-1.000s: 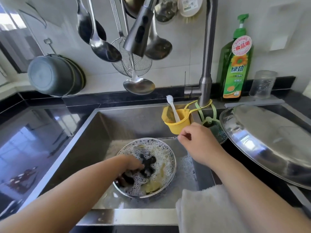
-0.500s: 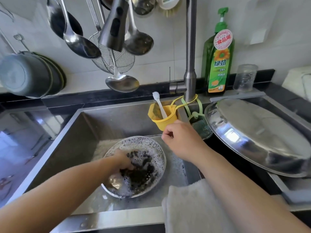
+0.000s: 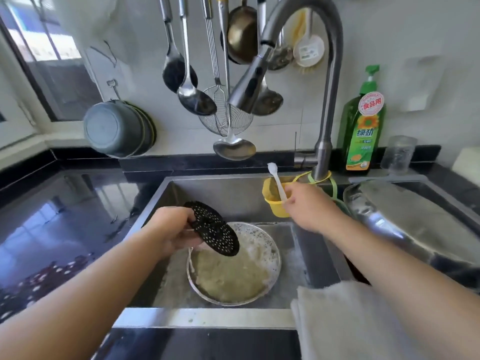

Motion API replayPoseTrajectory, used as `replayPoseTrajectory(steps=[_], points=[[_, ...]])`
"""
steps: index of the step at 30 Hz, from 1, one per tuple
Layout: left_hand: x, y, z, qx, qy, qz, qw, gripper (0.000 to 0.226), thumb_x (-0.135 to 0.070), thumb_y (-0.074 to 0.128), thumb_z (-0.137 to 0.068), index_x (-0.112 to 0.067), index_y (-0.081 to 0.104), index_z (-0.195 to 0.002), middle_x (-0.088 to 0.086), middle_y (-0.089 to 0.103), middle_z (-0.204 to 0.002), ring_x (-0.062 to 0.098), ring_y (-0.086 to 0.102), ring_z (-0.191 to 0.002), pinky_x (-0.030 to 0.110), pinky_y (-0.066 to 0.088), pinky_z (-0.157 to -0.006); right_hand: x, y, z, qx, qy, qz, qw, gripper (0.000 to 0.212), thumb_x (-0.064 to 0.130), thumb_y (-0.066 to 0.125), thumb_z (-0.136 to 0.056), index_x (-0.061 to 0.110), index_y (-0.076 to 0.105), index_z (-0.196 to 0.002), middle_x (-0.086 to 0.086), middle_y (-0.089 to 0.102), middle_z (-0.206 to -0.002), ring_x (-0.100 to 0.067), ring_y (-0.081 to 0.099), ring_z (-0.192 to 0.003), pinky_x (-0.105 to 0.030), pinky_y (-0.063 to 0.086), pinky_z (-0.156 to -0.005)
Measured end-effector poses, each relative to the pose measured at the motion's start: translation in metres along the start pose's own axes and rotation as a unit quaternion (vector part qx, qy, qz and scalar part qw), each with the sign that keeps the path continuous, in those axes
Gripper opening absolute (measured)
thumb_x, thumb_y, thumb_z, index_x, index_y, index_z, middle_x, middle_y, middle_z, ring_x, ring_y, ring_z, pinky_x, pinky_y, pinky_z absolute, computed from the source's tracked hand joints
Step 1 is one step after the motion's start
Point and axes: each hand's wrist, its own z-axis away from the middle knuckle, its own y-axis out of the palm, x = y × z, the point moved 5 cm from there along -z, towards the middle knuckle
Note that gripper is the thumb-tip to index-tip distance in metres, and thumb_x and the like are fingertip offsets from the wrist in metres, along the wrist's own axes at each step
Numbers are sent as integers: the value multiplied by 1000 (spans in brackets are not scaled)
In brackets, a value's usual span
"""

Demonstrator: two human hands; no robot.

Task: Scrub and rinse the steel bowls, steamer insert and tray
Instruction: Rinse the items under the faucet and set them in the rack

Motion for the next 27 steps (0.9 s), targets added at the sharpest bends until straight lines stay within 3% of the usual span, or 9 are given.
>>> replayPoseTrajectory(steps=[2, 6, 10, 14, 17, 19, 22, 25, 27], points=[[-3, -4, -1, 10, -20, 43, 999, 16, 4, 53, -98, 2, 58, -113, 21, 69, -102, 32, 73, -77, 40, 63, -55, 9, -18, -37, -9, 39, 20, 999, 33, 22, 54, -98, 9, 59, -127, -11, 67, -116, -31, 65, -97, -38, 56, -81], [2, -3, -7, 32, -51, 77, 995, 18, 5, 46, -103, 3, 55, -119, 22, 71, -110, 35, 73, -90, 43, 64, -55, -1, -30, -109, -9, 142, -36, 989, 20, 9, 51, -96, -6, 61, -106, -18, 64, -81, -30, 63, -64, -33, 52, -57], [15, -3, -15, 21, -55, 62, 996, 19, 4, 43, -106, 0, 55, -120, 20, 69, -113, 31, 70, -86, 35, 58, -43, -9, -19, -145, 2, 202, -71, 977, 18, 6, 53, -95, -6, 64, -102, -19, 59, -77, -26, 54, -61, -32, 44, -55], [21, -7, -23, 26, -64, 78, 995, 19, 1, 42, -108, -8, 57, -114, 18, 69, -115, 32, 71, -93, 41, 60, -50, 2, -13, -136, 39, 197, -55, 978, 16, 14, 59, -97, -2, 64, -98, -13, 57, -72, -21, 49, -54, -26, 41, -48], [27, -3, -27, 33, -68, 90, 993, 22, -2, 38, -109, -6, 58, -120, 17, 71, -112, 31, 72, -92, 41, 59, -50, 19, -28, -109, 5, 145, -210, 967, 32, 12, 60, -98, 6, 56, -128, -9, 64, -92, -18, 59, -69, -28, 53, -57], [32, 2, -24, 38, -69, 90, 993, 25, -2, 35, -110, -2, 58, -119, 16, 72, -104, 30, 72, -89, 43, 59, -53, 43, -57, -84, -53, 61, -390, 917, 50, 7, 59, -96, 18, 48, -144, -10, 62, -112, -20, 64, -91, -33, 58, -72], [35, 8, -17, 42, -67, 76, 994, 30, 3, 30, -107, 2, 60, -112, 14, 71, -92, 29, 70, -81, 40, 59, -47, 86, -99, -54, -34, -57, -589, 805, 42, 8, 61, -95, 23, 51, -133, -4, 61, -121, -20, 62, -110, -39, 53, -94], [34, 13, -12, 41, -49, 46, 997, 34, 5, 27, -105, -2, 61, -107, 12, 70, -89, 28, 68, -77, 44, 60, -53, 119, -125, -54, -28, -98, -599, 794, 15, 19, 65, -96, 24, 61, -110, 2, 73, -103, -20, 69, -106, -41, 48, -103], [31, 14, -9, 37, -38, 32, 998, 37, 5, 28, -105, -6, 63, -106, 10, 70, -87, 25, 67, -74, 41, 59, -51, 134, -135, -64, -65, -81, -602, 791, 15, 27, 70, -94, 21, 64, -107, 2, 74, -96, -21, 72, -101, -41, 53, -98]])
